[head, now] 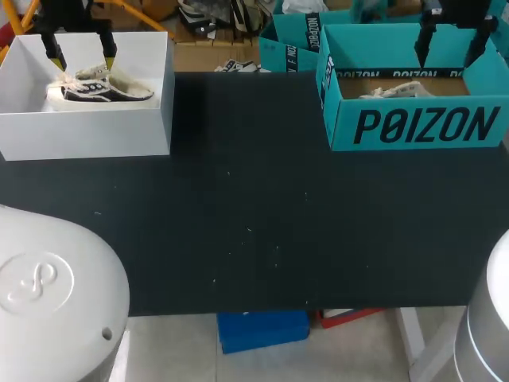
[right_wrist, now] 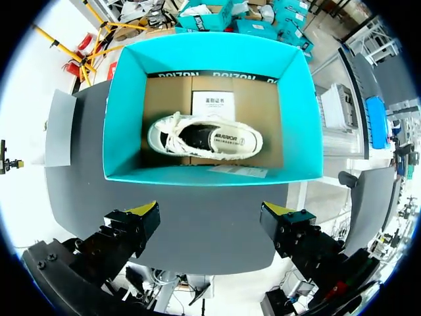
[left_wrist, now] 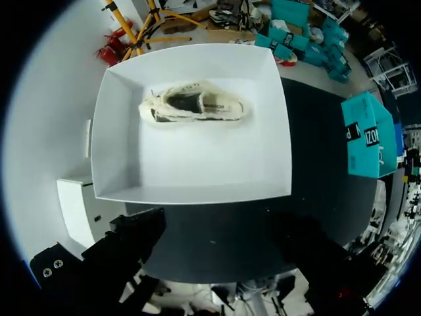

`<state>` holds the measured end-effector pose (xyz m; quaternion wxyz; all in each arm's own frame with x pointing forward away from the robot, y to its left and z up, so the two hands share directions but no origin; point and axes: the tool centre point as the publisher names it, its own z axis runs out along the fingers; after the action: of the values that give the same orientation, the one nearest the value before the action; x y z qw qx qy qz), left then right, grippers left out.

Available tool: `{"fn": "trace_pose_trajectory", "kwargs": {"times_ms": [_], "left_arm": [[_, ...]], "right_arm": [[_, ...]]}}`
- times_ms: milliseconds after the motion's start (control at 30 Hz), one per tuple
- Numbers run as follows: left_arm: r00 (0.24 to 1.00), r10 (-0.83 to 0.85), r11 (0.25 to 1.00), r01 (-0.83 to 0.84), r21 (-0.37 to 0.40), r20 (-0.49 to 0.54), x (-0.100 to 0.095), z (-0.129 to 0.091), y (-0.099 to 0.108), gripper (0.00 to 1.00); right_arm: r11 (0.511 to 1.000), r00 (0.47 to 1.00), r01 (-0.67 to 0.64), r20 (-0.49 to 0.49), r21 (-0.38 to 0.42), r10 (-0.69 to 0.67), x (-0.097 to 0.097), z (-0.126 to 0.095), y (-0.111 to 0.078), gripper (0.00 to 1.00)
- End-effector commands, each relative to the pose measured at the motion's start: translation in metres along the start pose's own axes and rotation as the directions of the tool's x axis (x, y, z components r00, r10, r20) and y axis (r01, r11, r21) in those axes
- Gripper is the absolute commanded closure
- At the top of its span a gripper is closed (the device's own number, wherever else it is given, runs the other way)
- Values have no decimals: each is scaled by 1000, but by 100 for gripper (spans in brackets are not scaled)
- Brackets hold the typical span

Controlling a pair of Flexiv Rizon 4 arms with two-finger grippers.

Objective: Take the shoe out of the shoebox, open the shoe tongue, remove and reinsert the insole, then place the shoe into the shoebox

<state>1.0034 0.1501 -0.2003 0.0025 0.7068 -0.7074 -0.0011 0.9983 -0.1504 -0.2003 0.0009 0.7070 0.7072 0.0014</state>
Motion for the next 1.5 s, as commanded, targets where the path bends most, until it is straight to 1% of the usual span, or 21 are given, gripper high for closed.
{"fn": "trace_pose_trajectory", "kwargs": {"times_ms": [33, 100, 200, 267, 367, 433, 500, 567, 767, 833, 900, 967, 1000, 1467, 1500], "left_arm": [[999, 48, 999, -47, 12, -13, 2, -1, -1, 0], [984, 176, 983, -175, 49, -32, 5, -8, -2, 0], [954, 294, 955, -290, 62, -62, 6, -14, -6, 0], [933, 356, 933, -352, 79, -55, 6, -15, -8, 0], [902, 422, 906, -416, 79, -91, 7, -18, -8, 0], [879, 470, 882, -462, 96, -83, 8, -18, -9, 0], [858, 504, 863, -496, 100, -96, 8, -21, -7, 0], [829, 554, 832, -545, 106, -82, 7, -20, -4, 0], [687, 726, 683, -716, 146, -29, 2, -22, 4, 0], [630, 777, 623, -763, 169, -20, 0, -23, 6, 0], [552, 833, 539, -818, 201, 13, -3, -24, 8, 0], [482, 875, 464, -860, 214, 41, -6, -24, 12, 0], [464, 885, 445, -870, 214, 47, -7, -24, 12, 0], [464, 885, 445, -870, 214, 47, -7, -24, 12, 0], [428, 901, 405, -890, 210, 76, -7, -24, 14, 0]], "right_arm": [[1000, 1000, 0, 0, 0, 0, 0, 0, 0, 0], [1000, 1000, 0, 0, 0, 0, 0, 0, 0, 0], [1000, 1000, 0, 0, 0, 0, 0, 0, 0, 0], [1000, 1000, 0, 0, 0, 0, 0, 0, 0, 0], [1000, 1000, 0, 0, 0, 0, 0, 0, 0, 0], [1000, 1000, 0, 0, 0, 0, 0, 0, 0, 0], [1000, 1000, 0, 0, 0, 0, 0, 0, 0, 0], [1000, 1000, 0, 0, 0, 0, 0, 0, 0, 0], [1000, 1000, 0, 0, 0, 0, 0, 0, 0, 0], [1000, 1000, 0, 0, 0, 0, 0, 0, 0, 0], [1000, 1000, 0, 0, 0, 0, 0, 0, 0, 0], [1000, 1000, 0, 0, 0, 0, 0, 0, 0, 0], [1000, 1000, 0, 0, 0, 0, 0, 0, 0, 0], [1000, 1000, 0, 0, 0, 0, 0, 0, 0, 0], [1000, 1000, 0, 0, 0, 0, 0, 0, 0, 0]]}}
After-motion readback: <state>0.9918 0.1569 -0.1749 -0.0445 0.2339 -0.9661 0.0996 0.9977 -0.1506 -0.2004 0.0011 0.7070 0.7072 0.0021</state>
